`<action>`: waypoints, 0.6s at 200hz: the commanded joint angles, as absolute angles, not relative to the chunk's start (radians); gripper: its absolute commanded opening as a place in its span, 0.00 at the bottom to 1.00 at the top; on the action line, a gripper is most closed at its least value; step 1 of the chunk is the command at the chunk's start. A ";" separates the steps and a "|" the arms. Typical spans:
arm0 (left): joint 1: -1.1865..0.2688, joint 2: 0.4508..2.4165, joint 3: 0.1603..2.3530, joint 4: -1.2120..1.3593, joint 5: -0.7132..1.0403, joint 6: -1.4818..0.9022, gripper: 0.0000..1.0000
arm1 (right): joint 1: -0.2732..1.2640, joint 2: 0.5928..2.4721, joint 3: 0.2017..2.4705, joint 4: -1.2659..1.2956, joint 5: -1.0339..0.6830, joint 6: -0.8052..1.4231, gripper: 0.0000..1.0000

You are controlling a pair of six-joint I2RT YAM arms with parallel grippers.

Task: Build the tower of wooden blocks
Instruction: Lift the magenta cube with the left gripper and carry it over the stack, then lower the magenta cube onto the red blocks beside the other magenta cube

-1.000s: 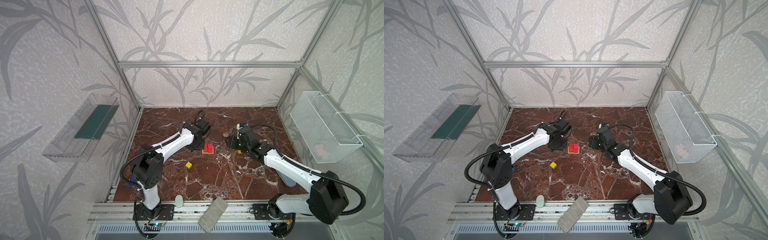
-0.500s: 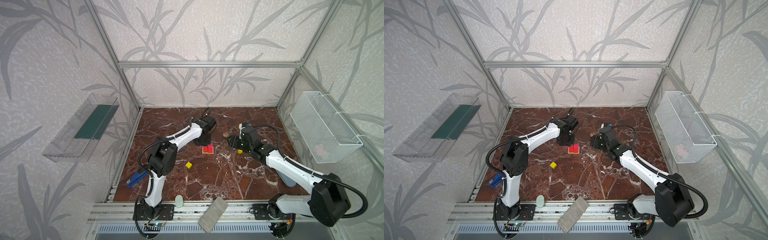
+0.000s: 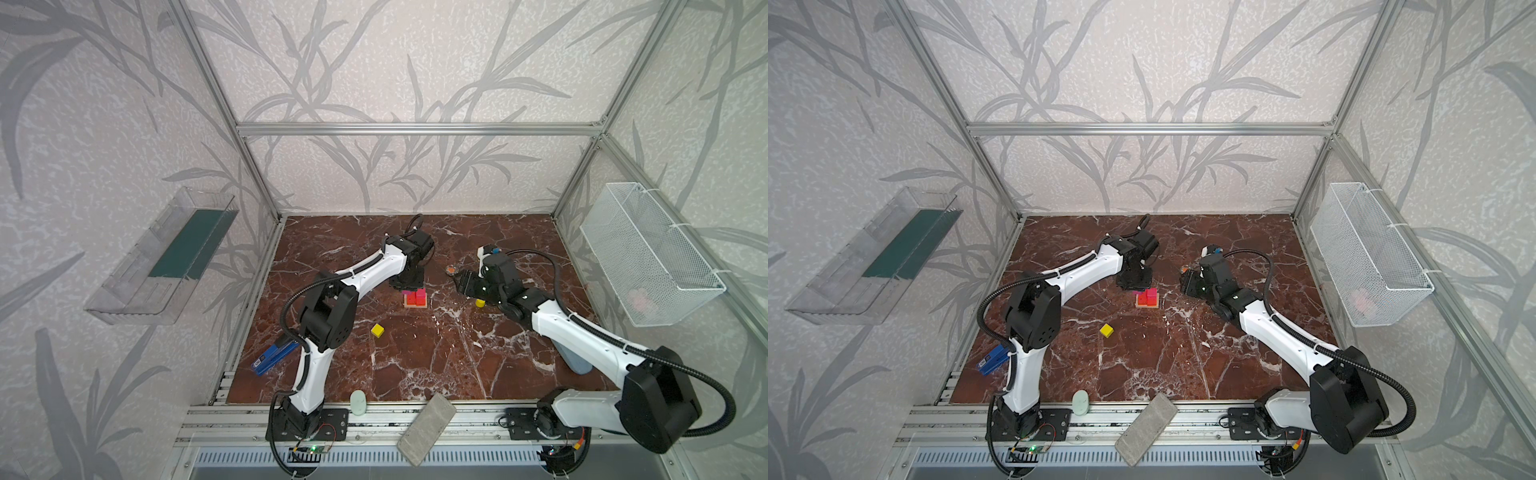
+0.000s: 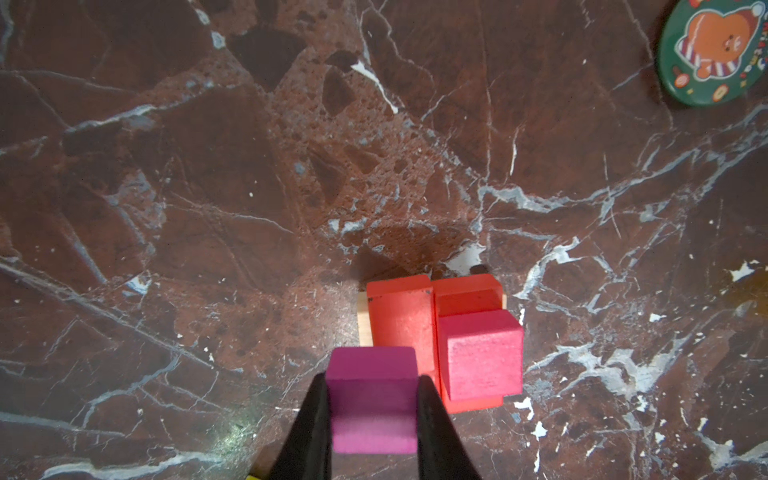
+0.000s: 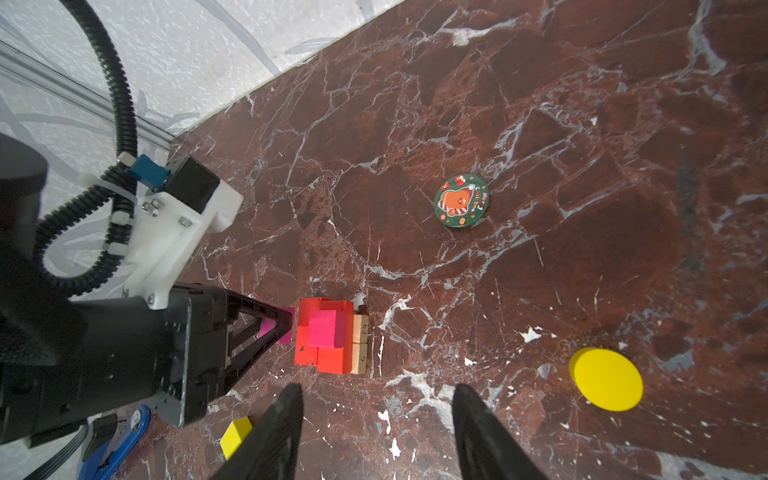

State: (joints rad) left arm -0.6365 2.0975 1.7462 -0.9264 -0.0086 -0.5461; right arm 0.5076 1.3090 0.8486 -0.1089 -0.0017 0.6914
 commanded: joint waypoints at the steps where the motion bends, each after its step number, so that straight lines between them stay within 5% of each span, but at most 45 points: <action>1: -0.636 2.129 1.771 -0.949 -0.007 -0.561 0.14 | 0.503 1.307 0.842 -0.093 -0.006 0.698 0.59; 120: -0.636 2.152 1.790 -0.950 0.008 -0.572 0.17 | 0.502 1.327 0.847 -0.086 -0.018 0.700 0.59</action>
State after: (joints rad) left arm -0.6365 2.1357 1.7565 -0.9272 0.0067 -0.5606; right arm 0.5068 1.3216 0.8486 -0.1055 -0.0101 0.6918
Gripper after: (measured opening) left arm 0.246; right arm 0.586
